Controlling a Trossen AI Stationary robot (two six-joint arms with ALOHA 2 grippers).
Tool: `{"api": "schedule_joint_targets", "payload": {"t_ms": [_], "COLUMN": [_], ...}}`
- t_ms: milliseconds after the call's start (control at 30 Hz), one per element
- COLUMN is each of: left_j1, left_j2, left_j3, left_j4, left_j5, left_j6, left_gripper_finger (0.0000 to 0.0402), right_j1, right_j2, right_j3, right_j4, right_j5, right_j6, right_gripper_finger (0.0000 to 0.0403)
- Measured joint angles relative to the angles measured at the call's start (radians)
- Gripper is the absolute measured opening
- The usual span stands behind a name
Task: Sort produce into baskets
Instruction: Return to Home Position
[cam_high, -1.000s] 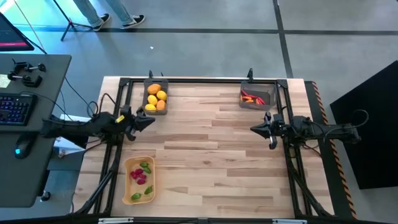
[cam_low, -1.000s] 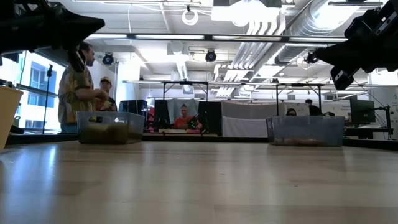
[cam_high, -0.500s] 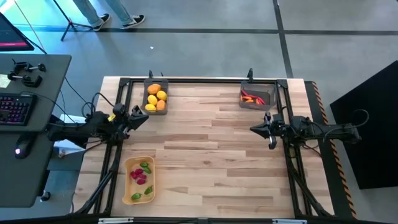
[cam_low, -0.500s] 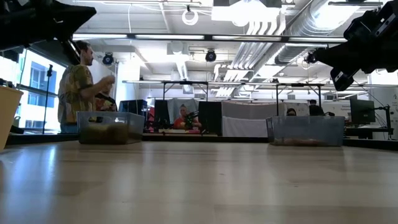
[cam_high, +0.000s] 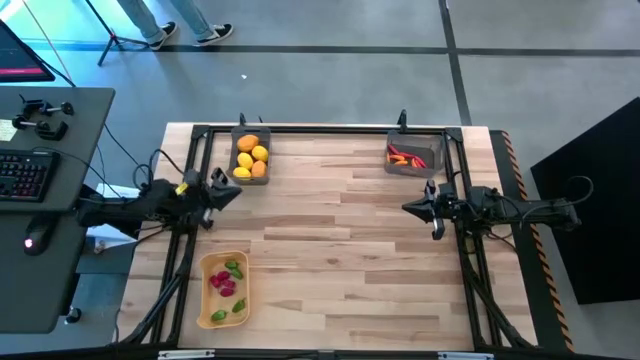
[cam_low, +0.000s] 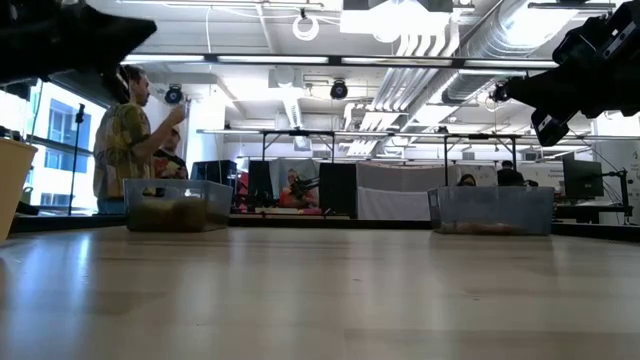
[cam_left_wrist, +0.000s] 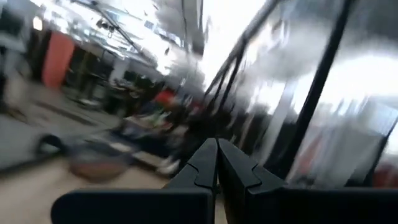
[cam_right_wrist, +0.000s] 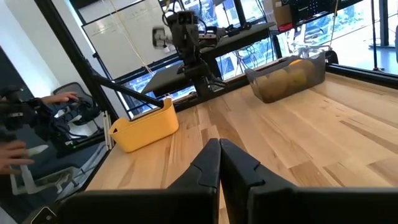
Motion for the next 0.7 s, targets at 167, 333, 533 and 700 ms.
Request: {"api": "schedule_joint_targets", "payload": {"t_ms": [167, 333, 533, 700], "left_j1": [-0.06, -0.083, -0.042, -0.043], "left_j2": [0.0, 0.0, 0.001, 0.0], "left_j3": [0.0, -0.001, -0.001, -0.001], "left_j4": [-0.195, -0.31, -0.325, -0.323], "left_j5": [0.007, 0.028, 0.116, 0.112], "left_j6": [0.424, 0.406, 0.395, 0.368], "left_gripper_finger": [0.0, 0.0, 0.0, 0.0], "right_j1": [0.0, 0.0, 0.0, 0.0], "right_j2": [0.0, 0.0, 0.0, 0.0], "right_j3": [0.0, 0.0, 0.0, -0.001], "right_j4": [0.0, 0.0, 0.0, 0.0], "right_j5": [0.0, 0.0, 0.0, 0.0], "right_j6": [0.0, 0.0, 0.0, 0.0], "right_gripper_finger": [0.0, 0.0, 0.0, 0.0]}}
